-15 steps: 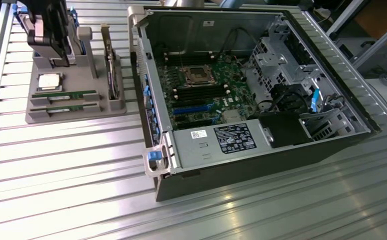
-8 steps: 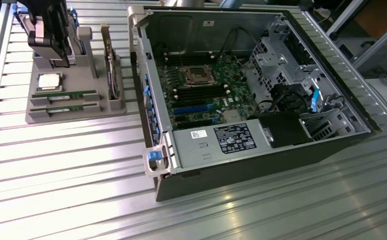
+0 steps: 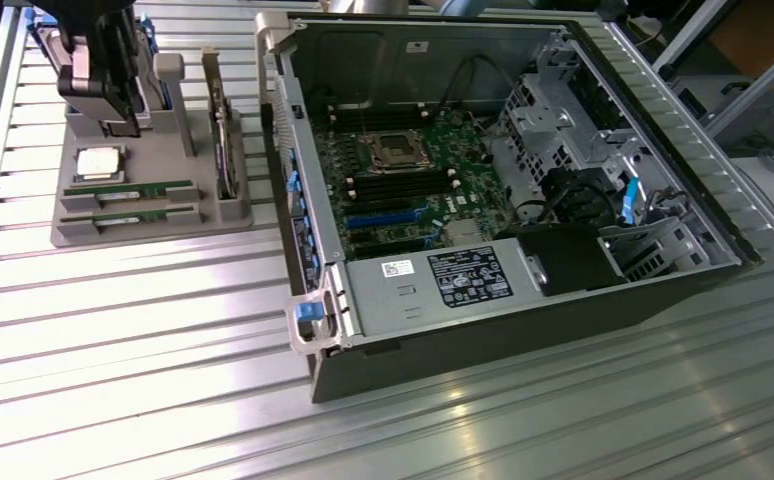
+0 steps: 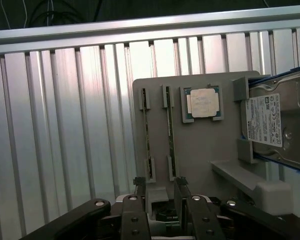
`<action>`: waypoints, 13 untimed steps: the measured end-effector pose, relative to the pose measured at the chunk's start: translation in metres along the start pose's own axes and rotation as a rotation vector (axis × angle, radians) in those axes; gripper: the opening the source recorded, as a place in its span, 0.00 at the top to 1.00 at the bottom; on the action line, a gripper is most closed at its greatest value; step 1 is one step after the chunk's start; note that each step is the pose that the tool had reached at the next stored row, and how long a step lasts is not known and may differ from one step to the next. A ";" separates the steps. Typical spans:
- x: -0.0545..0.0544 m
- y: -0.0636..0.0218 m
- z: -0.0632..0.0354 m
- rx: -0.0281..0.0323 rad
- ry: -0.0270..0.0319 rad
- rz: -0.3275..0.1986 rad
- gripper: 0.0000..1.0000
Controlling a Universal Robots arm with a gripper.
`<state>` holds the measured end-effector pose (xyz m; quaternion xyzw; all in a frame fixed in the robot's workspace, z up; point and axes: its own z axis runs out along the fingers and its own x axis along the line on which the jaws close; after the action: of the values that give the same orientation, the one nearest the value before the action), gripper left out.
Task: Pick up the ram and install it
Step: 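Pick up the ram and move it above insertion slot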
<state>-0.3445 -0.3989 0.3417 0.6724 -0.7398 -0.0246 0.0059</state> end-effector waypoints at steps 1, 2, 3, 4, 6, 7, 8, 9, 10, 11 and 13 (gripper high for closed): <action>0.000 0.0000 0.0002 -0.0001 0.0000 0.000 0.64; 0.000 0.0000 0.0005 -0.0001 0.0001 0.000 0.64; 0.000 0.0000 0.0007 -0.0001 0.0000 0.000 0.64; 0.000 0.0000 0.0011 0.0000 0.0000 0.000 0.64; 0.000 -0.0001 0.0019 -0.0001 0.0000 0.000 0.64; 0.000 -0.0001 0.0022 -0.0001 0.0001 0.000 0.64; 0.000 -0.0001 0.0025 0.0000 0.0000 0.000 0.64; 0.000 -0.0001 0.0028 -0.0001 0.0000 0.000 0.64; 0.000 -0.0001 0.0030 0.0000 0.0000 0.000 0.64; 0.000 -0.0001 0.0032 -0.0001 0.0000 0.000 0.64; 0.000 -0.0002 0.0037 0.0000 0.0000 0.000 0.64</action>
<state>-0.3445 -0.3989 0.3380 0.6724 -0.7398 -0.0246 0.0059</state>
